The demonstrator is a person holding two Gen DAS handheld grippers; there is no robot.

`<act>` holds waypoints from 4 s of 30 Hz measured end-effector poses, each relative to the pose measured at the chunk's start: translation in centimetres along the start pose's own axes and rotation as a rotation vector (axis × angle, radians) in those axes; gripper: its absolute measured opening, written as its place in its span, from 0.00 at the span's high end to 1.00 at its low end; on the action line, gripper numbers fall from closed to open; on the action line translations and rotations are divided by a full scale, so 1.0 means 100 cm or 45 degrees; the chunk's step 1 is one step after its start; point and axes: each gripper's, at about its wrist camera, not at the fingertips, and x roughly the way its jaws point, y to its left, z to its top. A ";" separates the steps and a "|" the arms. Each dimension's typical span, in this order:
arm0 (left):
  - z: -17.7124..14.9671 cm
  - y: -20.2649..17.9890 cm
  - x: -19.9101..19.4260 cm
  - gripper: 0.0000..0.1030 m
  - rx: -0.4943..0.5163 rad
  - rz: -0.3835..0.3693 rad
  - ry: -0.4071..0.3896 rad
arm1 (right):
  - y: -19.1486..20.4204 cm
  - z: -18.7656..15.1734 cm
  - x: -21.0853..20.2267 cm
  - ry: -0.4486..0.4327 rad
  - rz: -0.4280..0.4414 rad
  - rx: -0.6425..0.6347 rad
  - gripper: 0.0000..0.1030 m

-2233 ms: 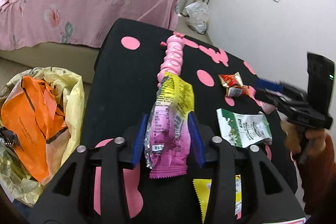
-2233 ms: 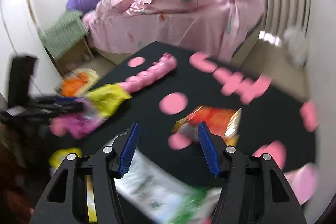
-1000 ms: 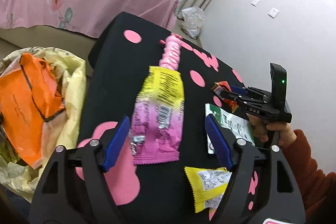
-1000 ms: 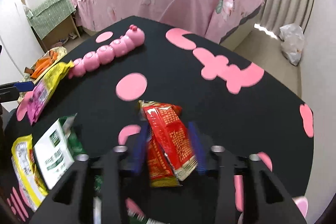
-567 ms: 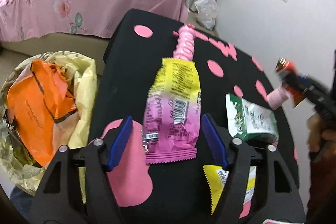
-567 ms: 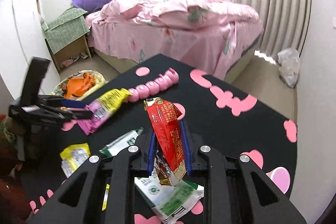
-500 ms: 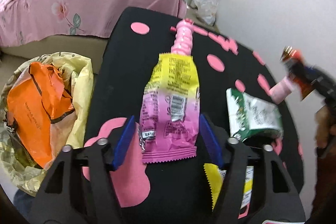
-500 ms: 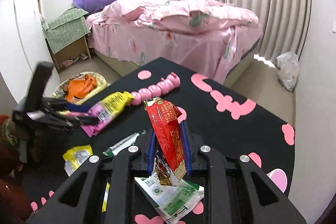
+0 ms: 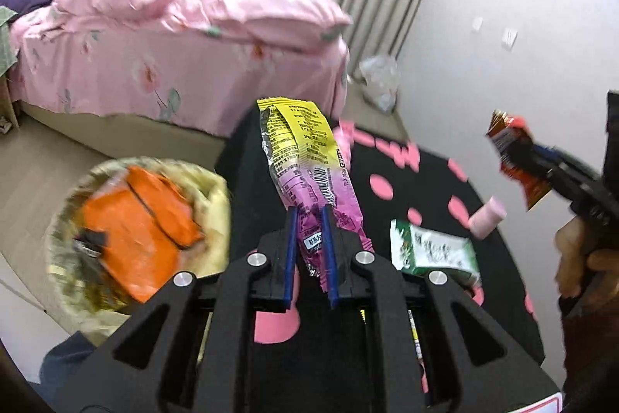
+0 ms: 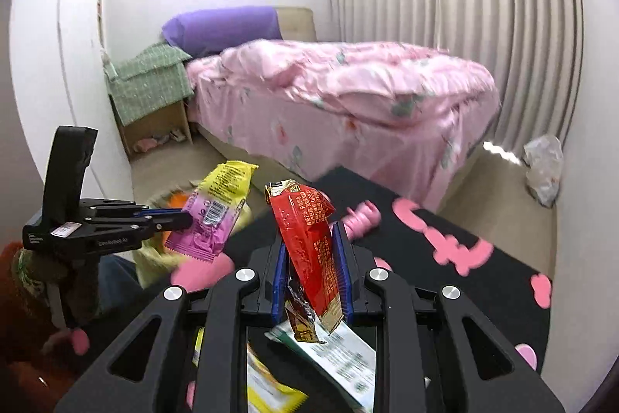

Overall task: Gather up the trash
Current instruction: 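Carry the pink wrapper and red packet over the yellow trash bag, then open both grippers to drop the wrapper and packet into the bag, then move both grippers back over the yellow wrapper and milk carton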

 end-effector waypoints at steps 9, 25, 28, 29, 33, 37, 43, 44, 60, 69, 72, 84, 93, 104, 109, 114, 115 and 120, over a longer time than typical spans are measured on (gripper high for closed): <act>0.003 0.054 -0.055 0.88 -0.077 0.059 -0.088 | 0.060 0.021 0.018 -0.013 0.086 -0.080 0.77; -0.029 0.165 -0.054 0.88 -0.192 0.277 0.033 | 0.127 0.040 0.090 0.123 0.251 -0.077 0.77; -0.037 0.180 -0.030 0.88 -0.211 0.279 0.101 | 0.132 0.040 0.125 0.199 0.289 -0.059 0.77; -0.039 0.183 -0.018 0.88 -0.206 0.282 0.128 | 0.133 0.039 0.137 0.226 0.301 -0.046 0.77; -0.044 0.183 0.020 0.88 -0.167 0.269 0.208 | 0.139 0.034 0.190 0.350 0.321 -0.031 0.77; -0.053 0.171 0.051 0.88 -0.076 0.258 0.300 | 0.142 0.023 0.243 0.503 0.301 -0.037 0.77; -0.058 0.187 0.042 0.88 -0.162 0.205 0.293 | 0.155 0.007 0.306 0.707 0.305 -0.082 0.77; -0.058 0.189 0.040 0.88 -0.168 0.204 0.287 | 0.159 0.005 0.313 0.729 0.302 -0.101 0.77; -0.058 0.192 0.032 0.88 -0.215 0.194 0.239 | 0.167 -0.001 0.285 0.524 0.264 -0.212 0.75; -0.056 0.195 0.027 0.84 -0.244 0.183 0.220 | 0.175 -0.001 0.288 0.516 0.259 -0.232 0.64; -0.054 0.201 0.020 0.74 -0.290 0.156 0.193 | 0.175 -0.003 0.291 0.541 0.248 -0.250 0.58; -0.034 0.200 -0.039 0.57 -0.372 0.254 0.002 | 0.157 0.020 0.224 0.381 0.311 -0.191 0.46; -0.033 0.149 -0.052 0.55 -0.300 0.226 0.002 | 0.094 0.017 0.129 0.231 0.238 -0.094 0.45; -0.043 0.021 -0.011 0.53 -0.046 -0.075 0.141 | -0.031 -0.057 0.021 0.238 -0.133 0.120 0.45; -0.053 -0.039 0.007 0.53 0.119 -0.236 0.206 | -0.057 -0.097 -0.008 0.262 -0.175 0.196 0.45; -0.053 -0.086 0.028 0.52 0.331 -0.328 0.275 | -0.066 -0.126 -0.015 0.274 -0.220 0.217 0.45; -0.051 -0.094 0.040 0.52 0.363 -0.327 0.300 | -0.068 -0.129 -0.015 0.277 -0.220 0.231 0.45; -0.047 -0.099 0.085 0.52 0.368 -0.275 0.386 | -0.074 -0.147 -0.019 0.286 -0.217 0.263 0.45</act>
